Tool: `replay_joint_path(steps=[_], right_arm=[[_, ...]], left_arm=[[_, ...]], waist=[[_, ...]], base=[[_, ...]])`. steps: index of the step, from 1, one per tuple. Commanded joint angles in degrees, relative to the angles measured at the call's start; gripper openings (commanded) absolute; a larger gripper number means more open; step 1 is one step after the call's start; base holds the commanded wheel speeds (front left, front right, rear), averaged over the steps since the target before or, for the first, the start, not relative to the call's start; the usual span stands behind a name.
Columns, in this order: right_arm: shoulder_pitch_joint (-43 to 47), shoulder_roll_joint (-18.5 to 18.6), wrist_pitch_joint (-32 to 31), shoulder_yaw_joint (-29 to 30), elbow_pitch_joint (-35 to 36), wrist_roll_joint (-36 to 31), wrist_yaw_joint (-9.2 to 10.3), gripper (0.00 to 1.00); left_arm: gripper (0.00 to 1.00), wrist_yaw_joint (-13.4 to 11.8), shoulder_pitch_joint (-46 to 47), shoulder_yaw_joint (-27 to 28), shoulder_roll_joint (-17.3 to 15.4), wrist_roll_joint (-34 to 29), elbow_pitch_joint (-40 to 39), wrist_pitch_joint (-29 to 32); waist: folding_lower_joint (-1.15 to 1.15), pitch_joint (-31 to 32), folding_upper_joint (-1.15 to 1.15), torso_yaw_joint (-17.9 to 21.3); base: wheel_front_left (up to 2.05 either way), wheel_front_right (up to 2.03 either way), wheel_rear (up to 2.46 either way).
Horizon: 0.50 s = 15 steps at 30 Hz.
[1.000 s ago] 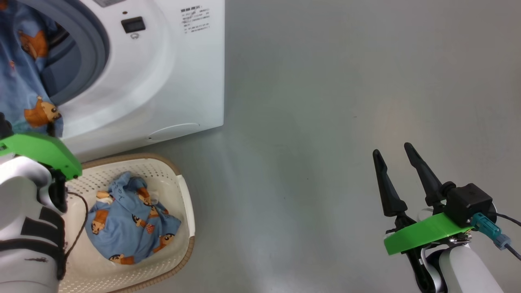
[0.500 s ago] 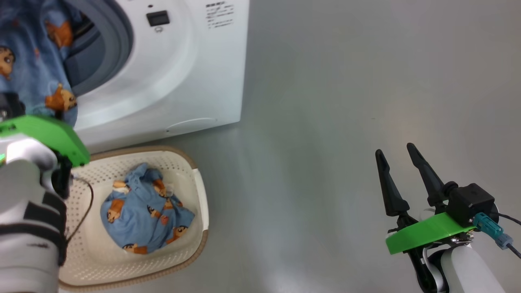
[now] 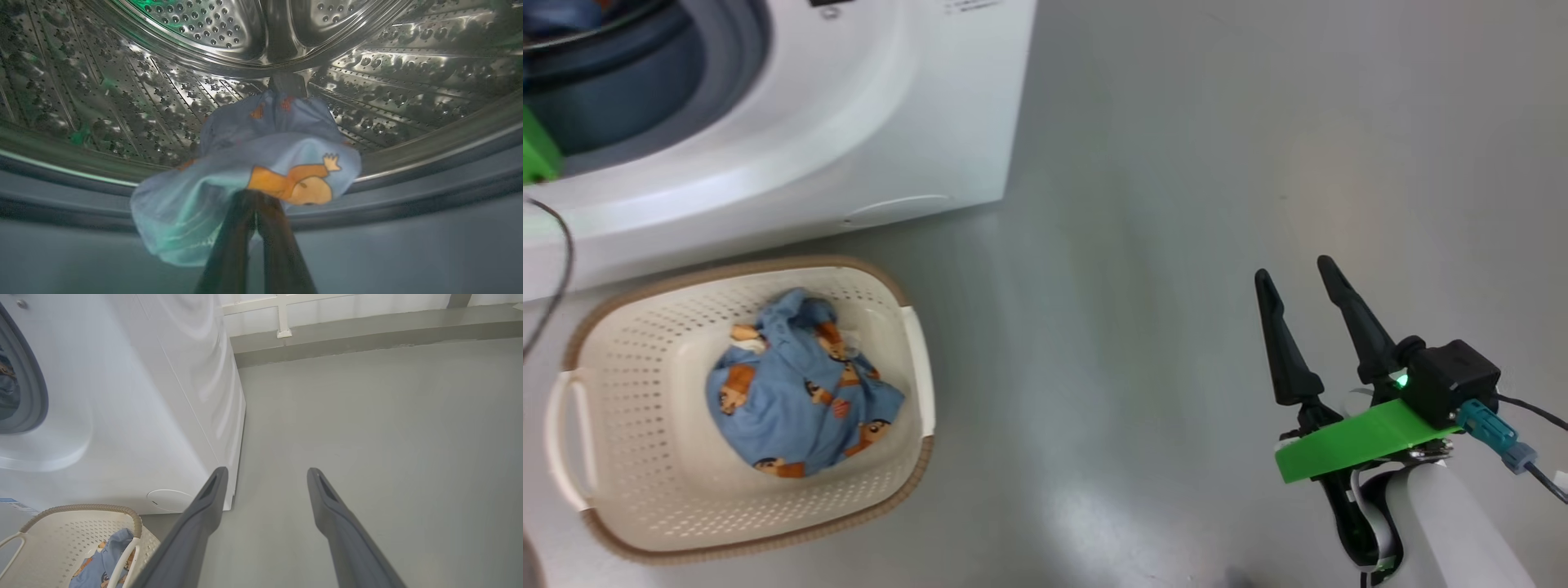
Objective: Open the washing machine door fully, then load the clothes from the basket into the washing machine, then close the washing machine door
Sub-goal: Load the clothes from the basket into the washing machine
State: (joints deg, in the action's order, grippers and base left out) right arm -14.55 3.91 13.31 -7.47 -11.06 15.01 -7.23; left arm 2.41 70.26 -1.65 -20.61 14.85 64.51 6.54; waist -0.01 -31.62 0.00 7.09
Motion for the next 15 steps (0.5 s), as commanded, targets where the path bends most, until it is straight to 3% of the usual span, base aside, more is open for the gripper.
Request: replay_joint_path(steps=[1,9,15], right_arm=[[0.0,0.0,0.8,-1.6,0.8,0.9,-0.25,1.0],[-2.2,-0.6,1.6,-3.6,-1.0,2.7,-0.25,1.0],[-3.4,-0.9,1.7,-4.5,-1.2,4.0,-0.25,1.0]], left_arm=[[0.0,-0.4,0.6,0.4,-3.3,-0.6,-1.9,0.3],[0.0,-2.4,3.2,0.3,-8.8,-1.4,-7.8,3.3],[0.0,-3.2,3.8,1.2,-12.2,-1.3,-14.0,-0.2]], waist=[[0.01,-1.8,0.0,2.0],[0.01,-6.7,0.0,7.9],[0.01,-10.1,0.0,11.1]], base=[[0.0,0.0,0.0],[0.0,0.0,0.0],[0.0,0.0,0.0]])
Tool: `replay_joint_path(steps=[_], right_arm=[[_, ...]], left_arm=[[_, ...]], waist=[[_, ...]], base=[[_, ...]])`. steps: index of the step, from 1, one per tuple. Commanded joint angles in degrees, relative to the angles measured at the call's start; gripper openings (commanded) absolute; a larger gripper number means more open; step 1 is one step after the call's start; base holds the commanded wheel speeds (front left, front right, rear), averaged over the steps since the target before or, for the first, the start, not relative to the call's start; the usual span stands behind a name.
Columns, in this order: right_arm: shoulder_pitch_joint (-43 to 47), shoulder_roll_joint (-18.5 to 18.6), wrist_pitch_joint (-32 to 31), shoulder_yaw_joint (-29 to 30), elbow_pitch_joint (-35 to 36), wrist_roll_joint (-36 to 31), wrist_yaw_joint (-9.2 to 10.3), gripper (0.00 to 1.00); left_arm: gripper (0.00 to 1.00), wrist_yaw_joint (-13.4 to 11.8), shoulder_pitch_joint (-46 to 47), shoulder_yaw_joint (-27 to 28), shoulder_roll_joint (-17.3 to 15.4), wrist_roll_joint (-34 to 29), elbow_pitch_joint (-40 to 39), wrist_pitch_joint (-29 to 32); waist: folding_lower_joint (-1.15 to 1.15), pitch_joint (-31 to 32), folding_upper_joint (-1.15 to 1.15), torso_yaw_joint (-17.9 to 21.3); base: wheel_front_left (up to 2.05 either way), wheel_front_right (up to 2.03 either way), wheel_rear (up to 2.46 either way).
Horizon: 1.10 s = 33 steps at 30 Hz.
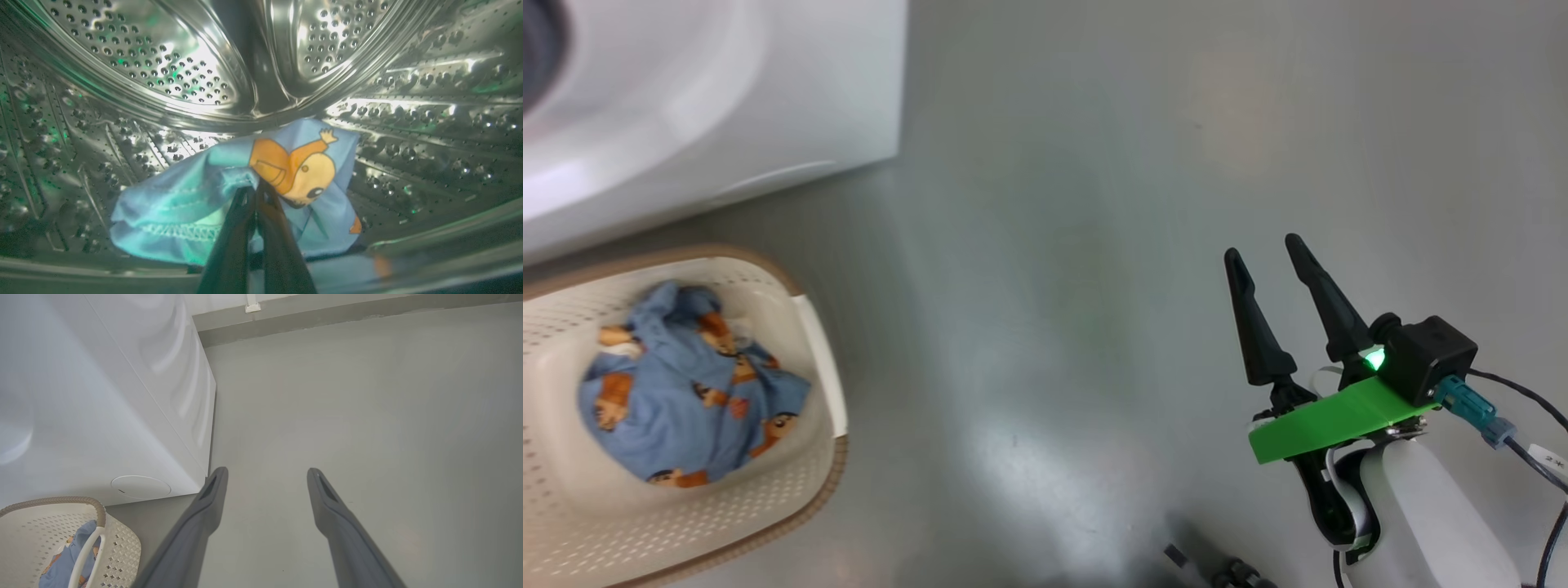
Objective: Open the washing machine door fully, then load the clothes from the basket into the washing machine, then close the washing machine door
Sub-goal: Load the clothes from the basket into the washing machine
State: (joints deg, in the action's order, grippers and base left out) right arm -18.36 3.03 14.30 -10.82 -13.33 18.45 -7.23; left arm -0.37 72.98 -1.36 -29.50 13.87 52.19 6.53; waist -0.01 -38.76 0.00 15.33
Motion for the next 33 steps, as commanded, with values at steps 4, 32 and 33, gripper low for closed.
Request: replay_joint_path(steps=[4,32,33], right_arm=[[0.1,-0.1,0.7,-1.8,1.5,1.1,-0.25,1.0],[1.1,0.9,0.7,3.0,1.0,-1.6,-0.25,1.0],[1.3,1.0,0.7,3.3,1.0,-1.8,-0.25,1.0]], left_arm=[[0.0,-1.5,0.9,1.2,-5.0,-1.0,-5.4,-5.8],[1.0,-1.7,-8.2,1.6,1.8,3.9,-4.1,-18.7],[1.0,-1.7,-9.3,1.8,2.6,4.5,-4.2,-19.2]], waist=[[0.01,-3.9,0.0,4.2],[0.01,3.6,0.0,-2.9],[0.01,4.3,0.0,-3.4]], base=[[0.0,0.0,0.0],[0.0,0.0,0.0],[0.0,0.0,0.0]])
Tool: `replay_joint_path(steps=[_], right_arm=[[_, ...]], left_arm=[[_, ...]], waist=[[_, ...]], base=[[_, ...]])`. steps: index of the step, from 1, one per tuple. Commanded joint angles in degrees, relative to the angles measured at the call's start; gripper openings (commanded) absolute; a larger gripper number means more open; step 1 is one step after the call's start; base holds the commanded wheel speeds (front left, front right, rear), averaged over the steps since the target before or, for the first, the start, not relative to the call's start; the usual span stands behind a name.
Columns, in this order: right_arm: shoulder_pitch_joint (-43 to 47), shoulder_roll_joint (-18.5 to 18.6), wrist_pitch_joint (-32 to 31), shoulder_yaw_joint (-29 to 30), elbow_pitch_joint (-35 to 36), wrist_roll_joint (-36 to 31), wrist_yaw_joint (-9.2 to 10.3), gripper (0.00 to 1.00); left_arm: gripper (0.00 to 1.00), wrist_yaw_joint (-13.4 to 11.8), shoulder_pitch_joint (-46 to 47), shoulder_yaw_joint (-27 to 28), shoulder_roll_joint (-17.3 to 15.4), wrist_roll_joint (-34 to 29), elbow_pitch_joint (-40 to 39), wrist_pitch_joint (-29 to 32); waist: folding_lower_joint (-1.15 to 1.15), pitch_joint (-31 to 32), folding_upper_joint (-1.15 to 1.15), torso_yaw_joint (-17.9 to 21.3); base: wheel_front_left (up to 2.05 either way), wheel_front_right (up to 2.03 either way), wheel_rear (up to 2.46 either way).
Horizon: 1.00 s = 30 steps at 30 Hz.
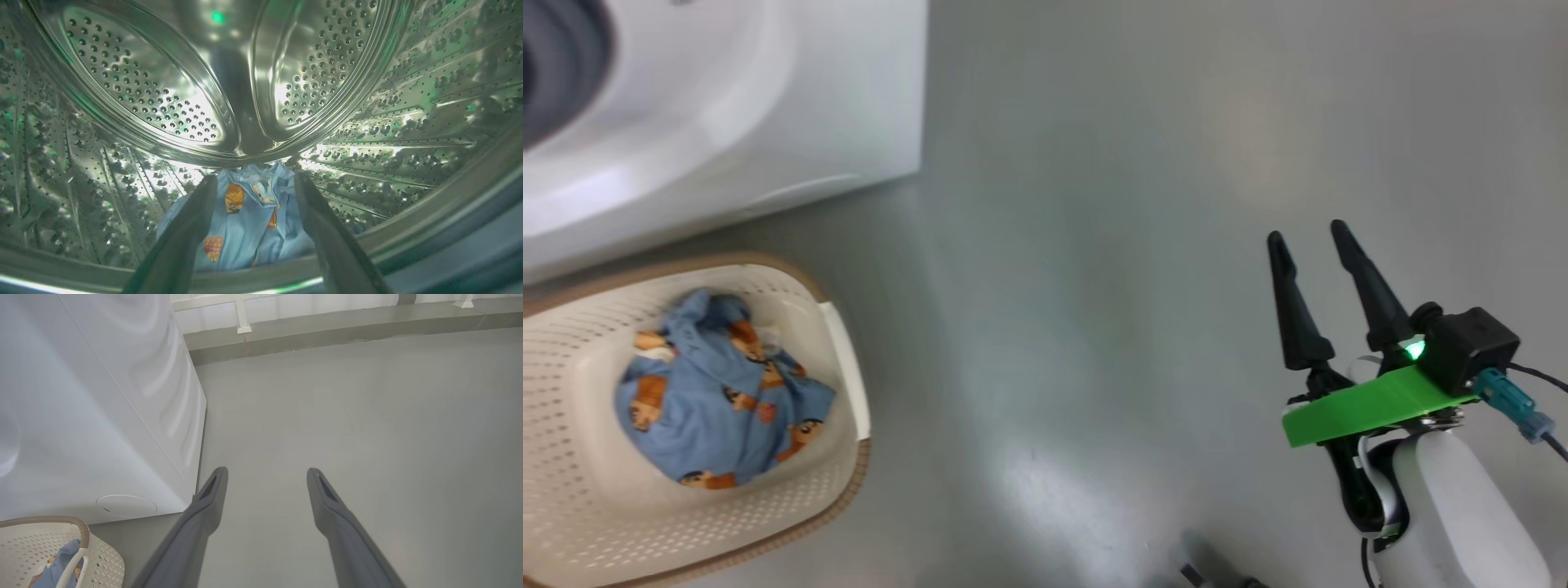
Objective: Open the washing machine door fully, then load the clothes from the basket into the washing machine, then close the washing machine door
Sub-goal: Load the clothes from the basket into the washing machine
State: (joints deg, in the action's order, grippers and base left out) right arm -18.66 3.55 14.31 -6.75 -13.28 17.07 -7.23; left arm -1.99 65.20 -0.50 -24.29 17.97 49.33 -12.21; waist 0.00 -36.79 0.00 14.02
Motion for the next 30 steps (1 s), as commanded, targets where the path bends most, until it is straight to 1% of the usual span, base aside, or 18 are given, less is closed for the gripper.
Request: replay_joint_path(steps=[1,5,9,16,23,27,30], right_arm=[[1.8,0.6,0.7,-0.4,1.0,-0.6,-0.25,1.0],[3.1,0.9,0.7,0.5,1.0,-1.6,-0.25,1.0],[4.8,1.2,0.7,1.1,0.4,-2.4,-0.25,1.0],[8.8,1.5,0.1,1.8,0.1,-3.7,-0.25,1.0],[12.7,1.8,-1.7,2.8,2.1,-5.4,-0.25,1.0],[15.1,1.8,-3.1,3.3,4.2,-6.6,-0.25,1.0],[16.2,1.8,-3.9,3.3,5.6,-7.0,-0.25,1.0]], left_arm=[[1.0,-0.2,-2.6,1.1,-1.8,0.7,-1.6,-0.9],[1.0,-0.5,-7.8,2.2,0.9,2.3,-3.1,-2.1],[1.0,-1.0,-15.1,3.4,3.5,2.9,-7.0,-2.7],[1.0,-1.0,-33.4,4.9,10.1,1.0,-21.6,-2.8],[1.0,-0.1,-49.0,2.4,16.1,-3.9,-32.5,-2.8],[1.0,1.3,-54.4,1.4,18.0,-5.4,-34.5,-2.8],[1.0,1.6,-56.5,1.2,18.6,-6.0,-34.9,-2.8]], waist=[[0.0,3.1,0.0,-2.7],[0.0,6.3,0.0,-4.5],[0.0,10.2,0.0,-6.2],[0.0,18.0,0.0,-8.0],[0.0,24.7,0.0,-9.5],[0.0,27.8,0.0,-10.4],[0.0,29.2,0.0,-10.7]], base=[[0.0,0.0,0.0],[0.0,0.0,0.0],[0.0,0.0,0.0],[0.0,0.0,0.0],[0.0,0.0,0.0],[0.0,0.0,0.0],[0.0,0.0,0.0]])
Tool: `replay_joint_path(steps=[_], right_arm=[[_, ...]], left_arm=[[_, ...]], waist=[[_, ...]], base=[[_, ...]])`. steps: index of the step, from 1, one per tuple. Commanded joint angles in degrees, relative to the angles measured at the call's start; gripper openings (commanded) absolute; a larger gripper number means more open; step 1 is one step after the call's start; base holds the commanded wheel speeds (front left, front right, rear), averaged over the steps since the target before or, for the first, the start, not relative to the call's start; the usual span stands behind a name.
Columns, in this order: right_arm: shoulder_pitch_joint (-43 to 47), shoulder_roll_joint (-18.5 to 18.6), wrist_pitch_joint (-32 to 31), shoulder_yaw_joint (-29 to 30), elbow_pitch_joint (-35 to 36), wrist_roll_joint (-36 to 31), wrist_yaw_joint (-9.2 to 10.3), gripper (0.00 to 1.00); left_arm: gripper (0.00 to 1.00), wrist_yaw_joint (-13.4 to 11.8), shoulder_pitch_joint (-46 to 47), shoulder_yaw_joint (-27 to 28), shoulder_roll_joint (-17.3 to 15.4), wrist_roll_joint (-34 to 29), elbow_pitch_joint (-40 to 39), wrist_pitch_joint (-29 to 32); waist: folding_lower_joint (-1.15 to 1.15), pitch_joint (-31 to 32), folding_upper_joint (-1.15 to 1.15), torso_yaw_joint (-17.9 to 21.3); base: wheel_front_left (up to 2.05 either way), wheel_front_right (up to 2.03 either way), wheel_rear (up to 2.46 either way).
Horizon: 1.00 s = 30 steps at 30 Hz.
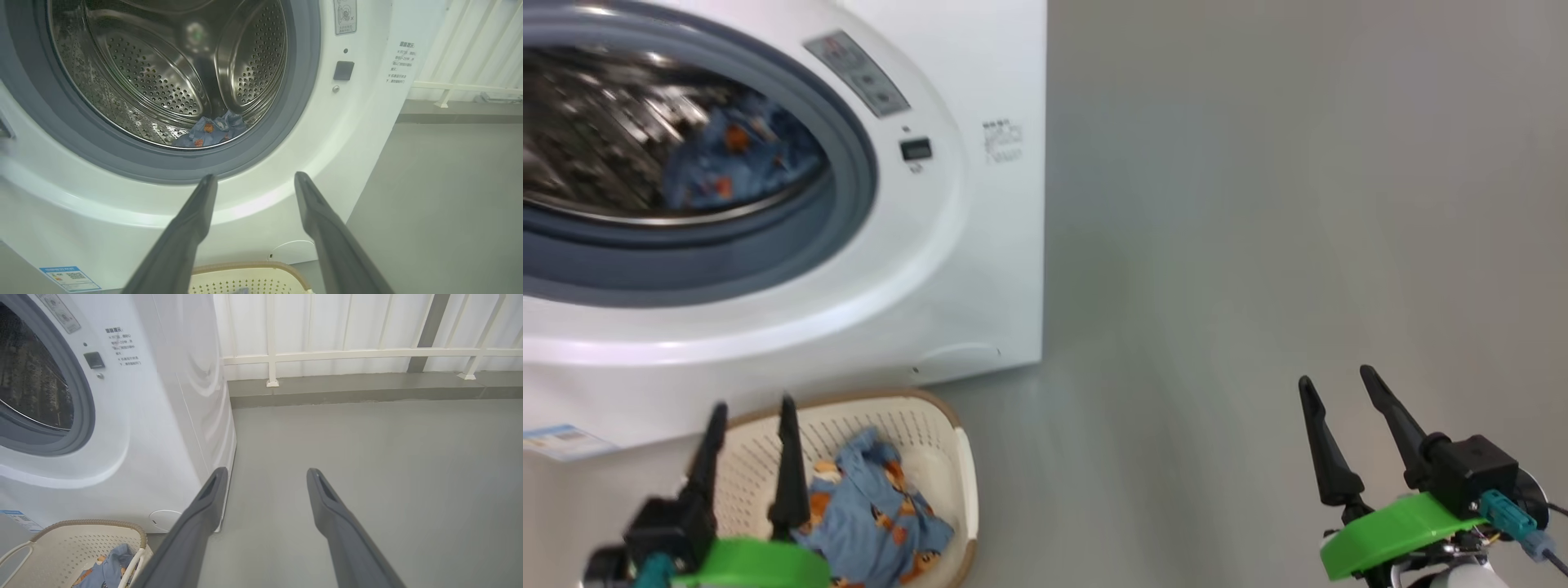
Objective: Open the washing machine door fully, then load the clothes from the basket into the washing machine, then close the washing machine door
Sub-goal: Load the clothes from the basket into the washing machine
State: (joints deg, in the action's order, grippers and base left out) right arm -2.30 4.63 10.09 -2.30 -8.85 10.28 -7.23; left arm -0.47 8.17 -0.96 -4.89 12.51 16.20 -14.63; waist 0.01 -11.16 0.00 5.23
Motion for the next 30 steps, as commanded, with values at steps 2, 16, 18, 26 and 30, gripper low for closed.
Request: replay_joint_path(steps=[2,16,18,26,30], right_arm=[[0.9,0.6,-0.6,-0.9,2.6,-0.6,-0.25,1.0],[6.3,-0.1,-5.2,-1.0,10.5,-2.3,-0.25,1.0],[6.7,-0.3,-5.6,-0.9,11.3,-2.4,-0.25,1.0],[7.8,-0.8,-6.1,0.1,12.8,-3.0,-0.25,1.0],[8.1,-1.0,-6.2,0.4,13.2,-3.1,-0.25,1.0]], left_arm=[[1.0,0.4,-1.2,1.4,-0.3,-1.0,-1.8,-0.4],[1.0,2.2,-5.7,-0.2,1.3,-2.9,0.1,-0.4],[1.0,2.3,-5.7,-0.2,1.4,-3.0,0.1,-0.4],[1.0,2.5,-5.2,0.2,1.6,-3.4,0.3,-0.4],[1.0,2.4,-5.0,0.4,1.7,-3.5,0.3,-0.4]], waist=[[-0.01,5.0,0.0,-2.2],[-0.01,10.6,0.0,-3.5],[-0.01,10.7,0.0,-3.5],[-0.01,10.3,0.0,-3.1],[-0.01,10.1,0.0,-2.9]], base=[[0.0,0.0,0.0],[0.0,0.0,0.0],[0.0,0.0,0.0],[0.0,0.0,0.0],[0.0,0.0,0.0]])
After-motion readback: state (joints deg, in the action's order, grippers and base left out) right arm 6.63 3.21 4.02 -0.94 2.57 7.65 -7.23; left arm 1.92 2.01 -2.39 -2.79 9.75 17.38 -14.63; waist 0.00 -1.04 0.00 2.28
